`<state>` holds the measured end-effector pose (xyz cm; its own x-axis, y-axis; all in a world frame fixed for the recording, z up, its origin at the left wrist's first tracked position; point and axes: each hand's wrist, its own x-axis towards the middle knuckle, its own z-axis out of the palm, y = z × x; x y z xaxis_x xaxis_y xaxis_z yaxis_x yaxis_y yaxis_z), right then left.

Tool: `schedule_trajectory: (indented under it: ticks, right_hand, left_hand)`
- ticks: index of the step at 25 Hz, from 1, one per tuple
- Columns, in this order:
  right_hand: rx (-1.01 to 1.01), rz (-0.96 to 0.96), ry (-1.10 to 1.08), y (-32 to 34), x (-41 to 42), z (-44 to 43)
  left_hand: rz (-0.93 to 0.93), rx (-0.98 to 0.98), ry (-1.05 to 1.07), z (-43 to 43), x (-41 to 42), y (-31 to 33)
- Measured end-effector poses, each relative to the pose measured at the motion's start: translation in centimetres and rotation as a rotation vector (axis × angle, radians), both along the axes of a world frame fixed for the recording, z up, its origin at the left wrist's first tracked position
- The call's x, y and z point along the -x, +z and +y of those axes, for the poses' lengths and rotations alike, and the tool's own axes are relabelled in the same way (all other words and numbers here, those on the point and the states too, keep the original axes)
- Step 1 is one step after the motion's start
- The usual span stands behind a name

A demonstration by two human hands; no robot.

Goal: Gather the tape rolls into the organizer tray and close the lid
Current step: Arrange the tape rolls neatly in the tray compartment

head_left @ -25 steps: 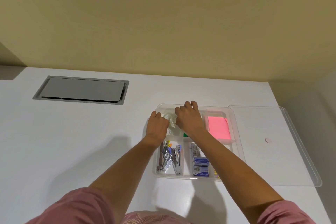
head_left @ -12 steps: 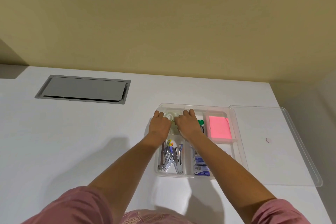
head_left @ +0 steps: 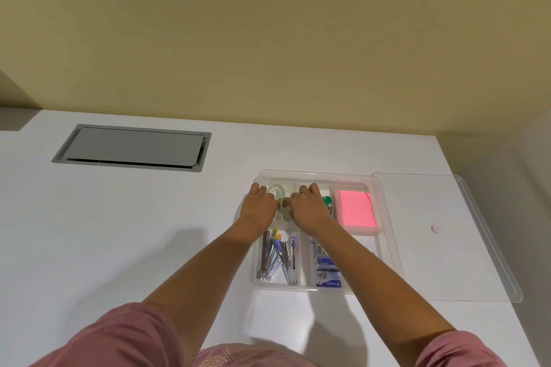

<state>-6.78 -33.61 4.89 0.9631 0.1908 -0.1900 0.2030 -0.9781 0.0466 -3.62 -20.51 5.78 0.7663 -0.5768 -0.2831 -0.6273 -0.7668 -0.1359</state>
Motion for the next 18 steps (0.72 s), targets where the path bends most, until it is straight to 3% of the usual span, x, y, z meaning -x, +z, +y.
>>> schedule_trajectory:
  ticks: [6, 18]
  right_hand:
    - [-0.055, -0.101, -0.114, 0.3, -0.8, 0.0]
    - [0.12, 0.015, -0.089, -0.2, -2.9, 0.3]
  left_hand:
    - [-0.03, 0.139, 0.105, -0.1, -0.3, -0.6]
    - [-0.05, 0.152, 0.199, -1.2, -2.1, -1.4]
